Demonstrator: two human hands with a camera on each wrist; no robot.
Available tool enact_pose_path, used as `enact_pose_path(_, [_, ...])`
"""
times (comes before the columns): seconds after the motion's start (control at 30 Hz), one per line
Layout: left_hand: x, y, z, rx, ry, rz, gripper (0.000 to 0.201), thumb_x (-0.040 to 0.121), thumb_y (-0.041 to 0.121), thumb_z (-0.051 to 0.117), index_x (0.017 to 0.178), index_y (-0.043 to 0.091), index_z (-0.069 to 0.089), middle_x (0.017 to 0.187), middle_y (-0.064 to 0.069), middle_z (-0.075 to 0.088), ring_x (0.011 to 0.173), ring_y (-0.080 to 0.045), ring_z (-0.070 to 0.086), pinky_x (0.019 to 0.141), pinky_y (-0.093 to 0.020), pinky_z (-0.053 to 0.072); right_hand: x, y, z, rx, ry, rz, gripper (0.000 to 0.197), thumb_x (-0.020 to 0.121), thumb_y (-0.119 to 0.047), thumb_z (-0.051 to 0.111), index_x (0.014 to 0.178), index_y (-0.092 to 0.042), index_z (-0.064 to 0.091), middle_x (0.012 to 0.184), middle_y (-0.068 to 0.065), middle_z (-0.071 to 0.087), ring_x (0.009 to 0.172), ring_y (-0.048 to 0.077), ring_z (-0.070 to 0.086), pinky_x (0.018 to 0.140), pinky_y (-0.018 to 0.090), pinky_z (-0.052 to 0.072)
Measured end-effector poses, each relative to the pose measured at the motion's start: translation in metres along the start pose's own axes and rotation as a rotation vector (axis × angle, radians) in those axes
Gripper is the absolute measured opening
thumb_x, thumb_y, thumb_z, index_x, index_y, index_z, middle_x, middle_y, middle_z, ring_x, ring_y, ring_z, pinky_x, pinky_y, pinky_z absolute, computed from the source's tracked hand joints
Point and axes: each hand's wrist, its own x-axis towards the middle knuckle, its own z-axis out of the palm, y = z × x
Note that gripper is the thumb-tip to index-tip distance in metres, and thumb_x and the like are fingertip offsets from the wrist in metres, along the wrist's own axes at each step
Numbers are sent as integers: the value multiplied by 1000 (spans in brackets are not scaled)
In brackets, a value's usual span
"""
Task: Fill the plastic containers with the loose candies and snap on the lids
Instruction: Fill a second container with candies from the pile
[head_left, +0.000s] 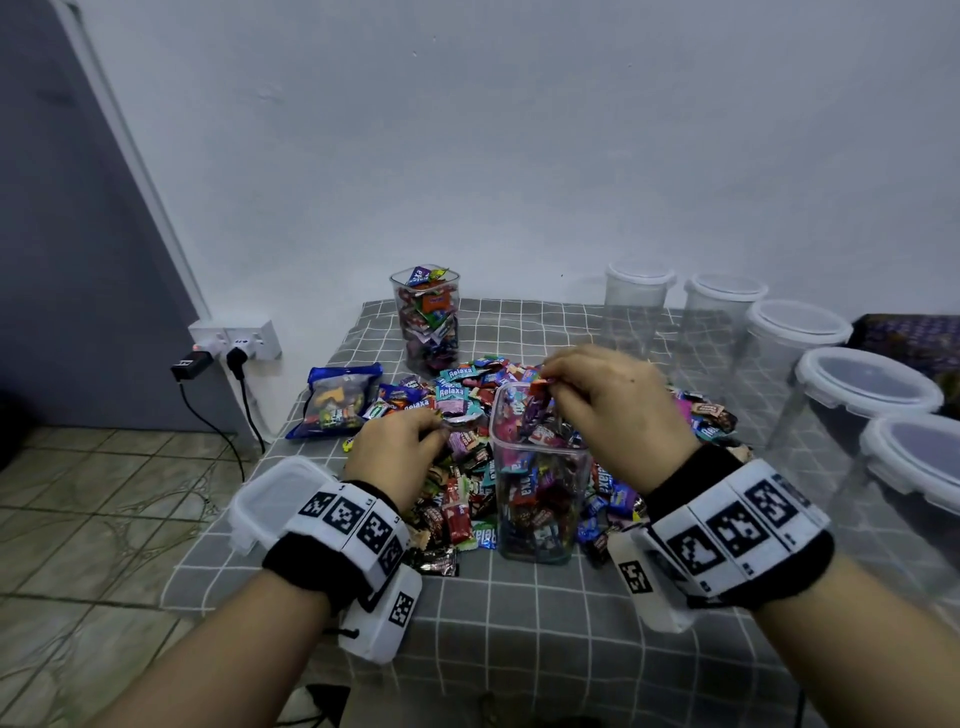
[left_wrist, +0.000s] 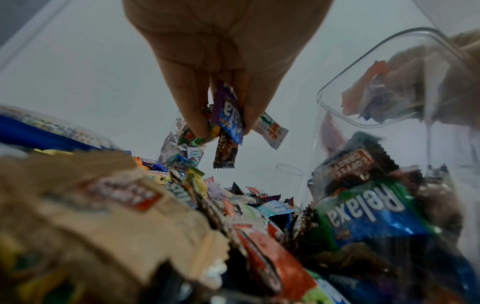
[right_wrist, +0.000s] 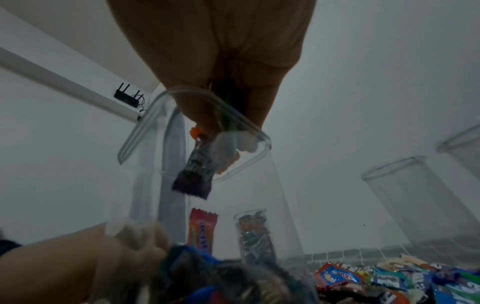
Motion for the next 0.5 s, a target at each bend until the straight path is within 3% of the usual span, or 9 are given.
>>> enact_pose_path(0.2, [0,2,0,2,4,0,13,89,24,60,90,22,73,85,4,71,83,-17,62,77,-31,48,-3,-2,2,58,-25,60,29,84,-30,55,90,-7,73,97,3,71,88,20,65,83,29,47])
enact_pose_path(0.33, [0,2,-2,-21,12,3,12,90,23,60,87,21,72,81,3,69,80,-17,61,72,-28,44,-13,-2,1,181,99,69,39,85,-41,48,89,-11,72,98,-1,69,91,13,62,80,38,52])
enact_pose_path(0.4, [-1,2,-4,-45,19,10,12,90,23,60,88,20,72,82,2,70,81,-18,61,75,-31,47,-21,1,0,250,130,109,43,82,-48,50,101,-14,69,107,-5,65,102,6,56,88,35,49])
enact_pose_path(0.5, [0,8,-11,-120,64,40,12,89,20,61,89,18,73,82,1,70,79,-17,62,72,-28,46,-34,9,1,396,-39,284,83,66,-66,58,135,-22,45,127,-12,49,121,5,45,103,31,38])
